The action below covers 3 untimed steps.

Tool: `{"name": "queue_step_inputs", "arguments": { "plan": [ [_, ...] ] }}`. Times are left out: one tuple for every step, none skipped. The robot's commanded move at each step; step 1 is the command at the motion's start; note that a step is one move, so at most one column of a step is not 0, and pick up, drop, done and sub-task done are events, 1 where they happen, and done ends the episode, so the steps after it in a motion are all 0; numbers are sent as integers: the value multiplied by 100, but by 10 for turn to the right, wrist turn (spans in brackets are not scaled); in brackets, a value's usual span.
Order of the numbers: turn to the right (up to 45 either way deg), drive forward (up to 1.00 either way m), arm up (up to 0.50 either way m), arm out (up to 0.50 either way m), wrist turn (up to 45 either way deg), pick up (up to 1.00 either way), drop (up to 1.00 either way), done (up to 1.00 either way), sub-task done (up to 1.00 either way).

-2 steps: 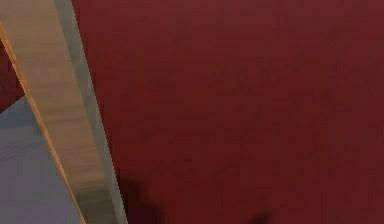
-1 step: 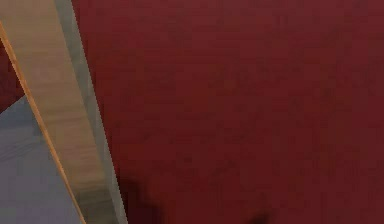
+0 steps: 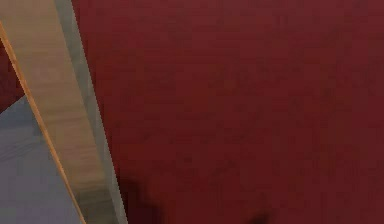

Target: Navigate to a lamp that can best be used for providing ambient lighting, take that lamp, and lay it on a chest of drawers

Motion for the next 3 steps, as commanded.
{"name": "queue_step_inputs", "arguments": {
  "plan": [
    [450, 0, 0, 0, 0, 0, 0, 0, 0],
    [450, 0, 0, 0, 0, 0, 0, 0, 0],
    [-450, 0, 0, 0, 0, 0, 0, 0, 0]
  ]
}}
